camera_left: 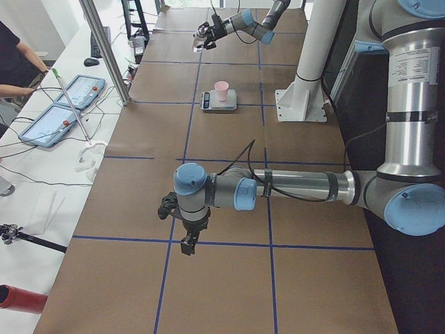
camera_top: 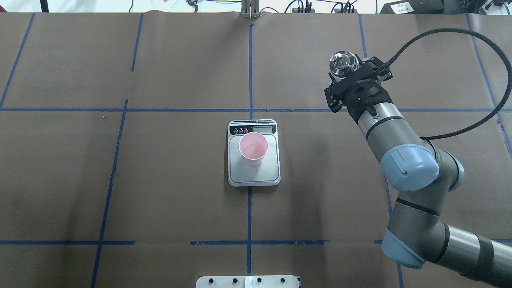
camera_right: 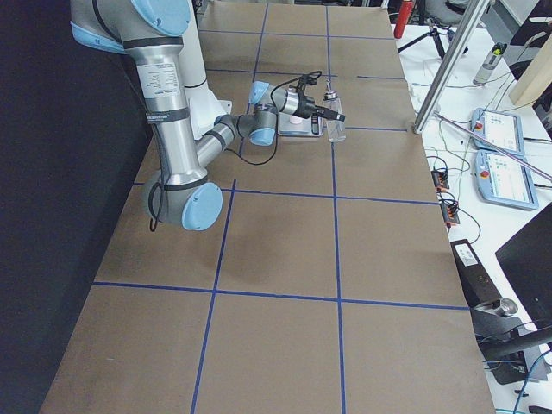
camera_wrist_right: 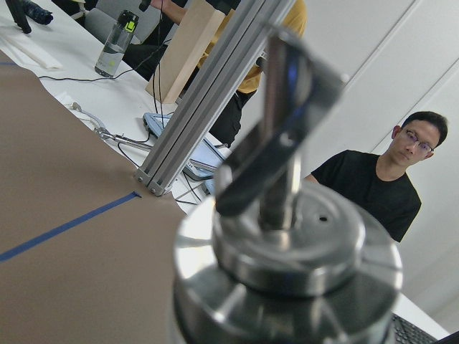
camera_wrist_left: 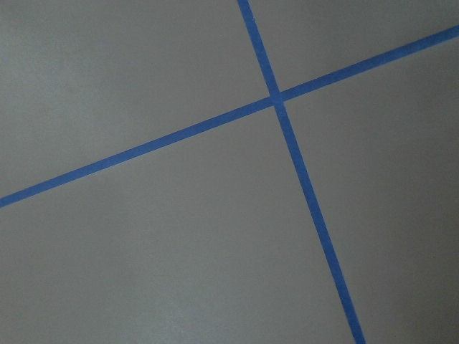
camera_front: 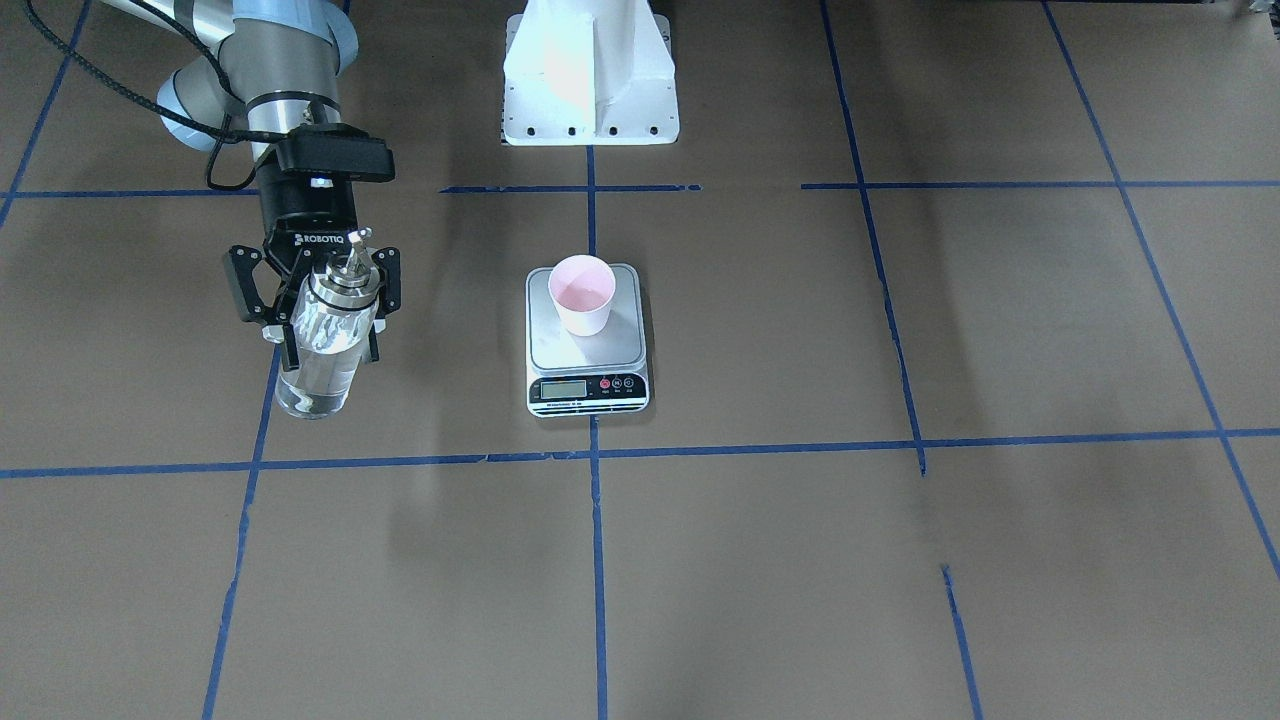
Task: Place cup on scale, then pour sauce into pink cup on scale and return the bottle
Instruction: 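Carry the bottle with the right gripper to above the pink cup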
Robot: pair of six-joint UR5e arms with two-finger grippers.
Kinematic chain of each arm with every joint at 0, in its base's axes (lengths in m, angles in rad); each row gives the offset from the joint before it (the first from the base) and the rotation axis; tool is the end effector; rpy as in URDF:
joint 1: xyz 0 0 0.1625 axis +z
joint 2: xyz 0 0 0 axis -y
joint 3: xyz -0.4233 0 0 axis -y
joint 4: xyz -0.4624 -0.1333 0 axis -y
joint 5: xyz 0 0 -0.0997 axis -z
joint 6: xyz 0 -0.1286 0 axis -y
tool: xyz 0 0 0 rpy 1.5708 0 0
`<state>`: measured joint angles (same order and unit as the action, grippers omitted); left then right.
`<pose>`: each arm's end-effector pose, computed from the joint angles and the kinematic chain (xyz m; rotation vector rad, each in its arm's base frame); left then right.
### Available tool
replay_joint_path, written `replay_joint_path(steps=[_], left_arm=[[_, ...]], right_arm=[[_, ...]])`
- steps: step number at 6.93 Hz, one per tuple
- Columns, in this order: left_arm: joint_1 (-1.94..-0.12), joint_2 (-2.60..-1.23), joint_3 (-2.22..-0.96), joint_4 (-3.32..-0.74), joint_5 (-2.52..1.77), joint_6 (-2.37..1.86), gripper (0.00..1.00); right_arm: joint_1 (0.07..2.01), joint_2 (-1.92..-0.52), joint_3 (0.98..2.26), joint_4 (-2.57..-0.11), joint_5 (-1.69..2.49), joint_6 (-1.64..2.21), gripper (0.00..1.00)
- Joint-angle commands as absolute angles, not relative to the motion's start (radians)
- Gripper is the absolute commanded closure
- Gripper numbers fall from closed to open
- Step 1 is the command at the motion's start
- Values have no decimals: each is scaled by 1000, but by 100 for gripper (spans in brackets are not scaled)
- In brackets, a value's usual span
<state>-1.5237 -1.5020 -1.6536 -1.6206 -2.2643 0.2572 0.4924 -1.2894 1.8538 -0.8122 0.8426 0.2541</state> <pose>-0.0257 -0.5409 0.6707 0.1342 0.6860 0.3140 -0.4479 -0.4887 0.2487 1.3589 -0.2911 -0.2064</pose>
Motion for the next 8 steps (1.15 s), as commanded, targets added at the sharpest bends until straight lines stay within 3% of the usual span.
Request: replay_joint_path(steps=[1, 4, 8], left_arm=[[-1525, -1500, -1657, -1617, -2344, 253, 0], [-1526, -1503, -1658, -1617, -2339, 253, 0], [-1525, -1505, -1654, -1615, -2335, 252, 0]], right_arm=[[436, -1205, 1850, -941, 699, 99, 100], [269, -1170, 1841, -1090, 450, 98, 100], [224, -1172, 1692, -1091, 298, 100, 100]])
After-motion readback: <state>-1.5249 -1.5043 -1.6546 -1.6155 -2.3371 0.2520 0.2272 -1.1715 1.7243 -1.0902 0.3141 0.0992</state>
